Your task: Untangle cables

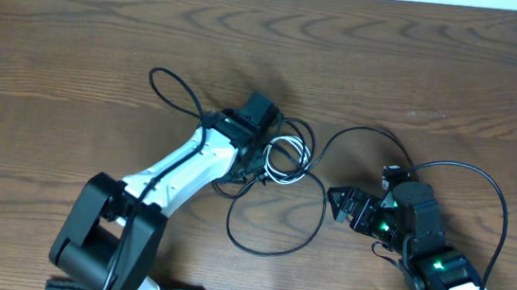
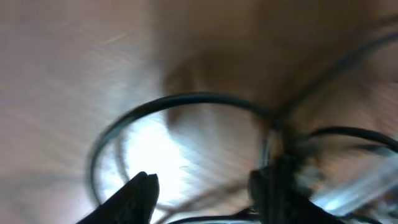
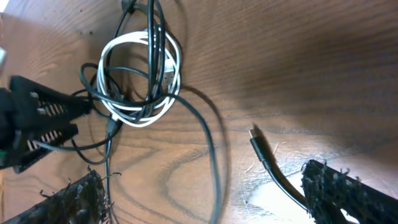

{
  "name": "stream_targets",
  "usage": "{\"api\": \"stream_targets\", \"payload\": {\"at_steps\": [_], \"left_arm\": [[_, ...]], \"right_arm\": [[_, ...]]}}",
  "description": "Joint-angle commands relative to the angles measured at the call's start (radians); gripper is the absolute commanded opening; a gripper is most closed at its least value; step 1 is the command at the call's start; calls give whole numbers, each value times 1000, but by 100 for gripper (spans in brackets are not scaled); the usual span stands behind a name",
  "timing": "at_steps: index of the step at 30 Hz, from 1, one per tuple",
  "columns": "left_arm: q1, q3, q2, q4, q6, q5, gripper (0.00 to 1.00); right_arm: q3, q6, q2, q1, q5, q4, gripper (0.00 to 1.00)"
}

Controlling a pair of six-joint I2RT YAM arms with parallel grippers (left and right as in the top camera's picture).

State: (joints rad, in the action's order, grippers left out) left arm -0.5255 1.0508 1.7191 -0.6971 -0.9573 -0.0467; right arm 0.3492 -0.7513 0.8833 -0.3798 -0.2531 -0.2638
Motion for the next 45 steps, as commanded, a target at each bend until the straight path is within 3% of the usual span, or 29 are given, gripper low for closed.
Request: {"api": "stream_targets", "payload": {"at_steps": [1, 3, 5, 12, 13, 15, 16, 17, 21, 25, 27, 29, 33, 39, 45], "left_arm": [[4, -12, 14, -2, -76, -89, 67], [3, -13, 23, 11, -76, -90, 80], [2, -13, 41, 32, -77, -88, 84], [2, -13, 154, 166, -76, 18, 86], [2, -13, 164, 179, -76, 30, 78], [2, -13, 182, 200, -76, 48, 33], [3, -13, 183, 206, -76, 55, 15], [3, -13, 183, 207, -76, 63, 8], [3, -13, 181, 206, -40, 114, 7], [4, -13, 173, 212, 47, 231, 7], [6, -13, 163, 221, 86, 317, 7], [7, -13, 149, 237, 142, 397, 8], [10, -13, 108, 257, 207, 462, 7], [9, -13, 33, 254, 304, 487, 7], [9, -13, -33, 251, 349, 520, 8]], "right_arm": [[-2, 35, 2, 6, 15, 3, 99], [-2, 35, 3, 6, 15, 8, 99], [-2, 35, 3, 6, 15, 15, 99], [-2, 35, 2, 5, -20, 22, 99], [-2, 35, 3, 5, -20, 25, 99], [-2, 35, 3, 5, -19, 40, 99], [-2, 35, 3, 5, -26, 54, 99], [-2, 35, 3, 5, -48, 78, 97], [-2, 35, 3, 5, -164, 180, 88], [-2, 25, 3, 5, -242, 223, 63], [-2, 22, 3, 5, -283, 219, 56], [-2, 0, 3, 5, -347, 217, 55], [-2, -103, 14, 2, -366, 207, 63], [-2, -180, 60, -2, -336, 211, 51], [-2, -287, 133, -2, -341, 280, 45]]}}
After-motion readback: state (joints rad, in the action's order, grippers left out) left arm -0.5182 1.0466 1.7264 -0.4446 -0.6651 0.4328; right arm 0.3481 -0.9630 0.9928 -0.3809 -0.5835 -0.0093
